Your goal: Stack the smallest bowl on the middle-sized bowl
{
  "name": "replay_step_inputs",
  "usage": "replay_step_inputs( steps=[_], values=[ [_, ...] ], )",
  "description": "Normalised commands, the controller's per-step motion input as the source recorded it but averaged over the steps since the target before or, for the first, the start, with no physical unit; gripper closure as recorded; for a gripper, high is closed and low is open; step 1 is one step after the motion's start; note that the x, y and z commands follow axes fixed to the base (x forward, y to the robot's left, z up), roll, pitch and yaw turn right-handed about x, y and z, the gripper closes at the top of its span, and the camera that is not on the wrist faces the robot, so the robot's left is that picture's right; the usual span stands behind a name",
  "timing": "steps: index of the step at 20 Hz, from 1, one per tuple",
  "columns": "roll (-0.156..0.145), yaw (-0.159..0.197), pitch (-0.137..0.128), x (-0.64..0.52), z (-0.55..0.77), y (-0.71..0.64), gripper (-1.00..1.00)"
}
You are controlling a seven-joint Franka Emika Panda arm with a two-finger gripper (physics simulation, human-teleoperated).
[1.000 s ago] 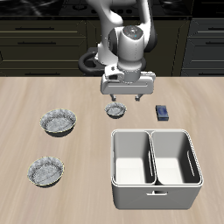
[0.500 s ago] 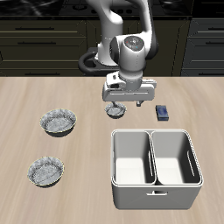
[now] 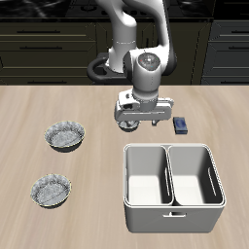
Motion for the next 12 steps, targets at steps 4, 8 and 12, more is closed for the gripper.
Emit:
replay_step_inputs(
  steps=[4,8,12],
  values=[
    [0.096,-0.025,0.06,-0.07,-0.21,0.1,1.0],
    [0.013,-0.005,-0.021,-0.06,0.02,-0.04,1.0],
    [-0.009,-0.01,-0.016,0.04,0.09,-0.09,1.0]
  ],
)
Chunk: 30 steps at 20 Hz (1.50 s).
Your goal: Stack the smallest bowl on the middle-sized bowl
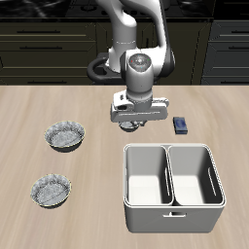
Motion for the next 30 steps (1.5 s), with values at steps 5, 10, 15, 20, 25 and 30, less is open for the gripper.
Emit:
replay_step_inputs(
  steps=[5,10,15,20,25,30],
  values=[
    [-0.01,-0.004,-0.02,0.04,0.09,-0.12,1.0],
    [-0.01,-0.003,-0.019,0.0,0.14,-0.11,1.0],
    [-0.001,0.007,-0.061,0.0,0.34,-0.1,1.0],
    [-0.016,0.005,-0.053,0.02,0.28,-0.12,1.0],
    [-0.012,-0.001,-0.042,0.01,0.27,-0.11,1.0],
    [0.005,-0.002,-0.019,0.0,0.15,-0.05,1.0]
  ],
)
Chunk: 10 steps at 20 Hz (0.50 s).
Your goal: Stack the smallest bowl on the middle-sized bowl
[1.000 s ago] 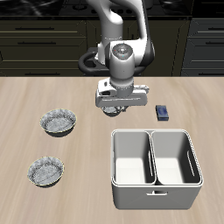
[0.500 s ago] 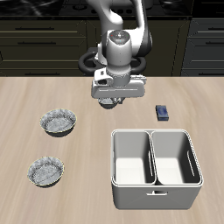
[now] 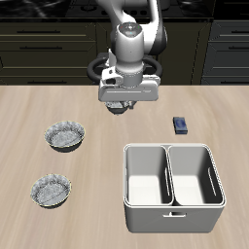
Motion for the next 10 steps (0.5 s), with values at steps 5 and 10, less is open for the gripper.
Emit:
replay_step_inputs(
  steps=[5,10],
  values=[
    [0.01,0.014,-0.008,0.07,0.14,-0.18,1.0],
    [-0.018,0.033,-0.036,0.08,0.3,-0.4,1.0]
  ],
)
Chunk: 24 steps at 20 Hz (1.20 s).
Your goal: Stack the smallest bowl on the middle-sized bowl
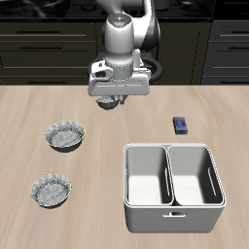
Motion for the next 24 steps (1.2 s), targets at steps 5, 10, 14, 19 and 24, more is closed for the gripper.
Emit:
replay_step_inputs(
  steps=[5,10,14,19,24],
  values=[
    [0.023,-0.005,-0.043,0.06,0.47,-0.5,1.0],
    [-0.034,-0.004,-0.046,0.14,0.34,-0.5,1.0],
    [-0.023,0.01,-0.039,0.22,0.28,-0.51,1.0],
    [-0.002,-0.03,-0.002,0.25,0.17,-0.44,1.0],
    [-0.018,-0.054,0.058,0.33,-0.05,-0.45,1.0]
  ],
)
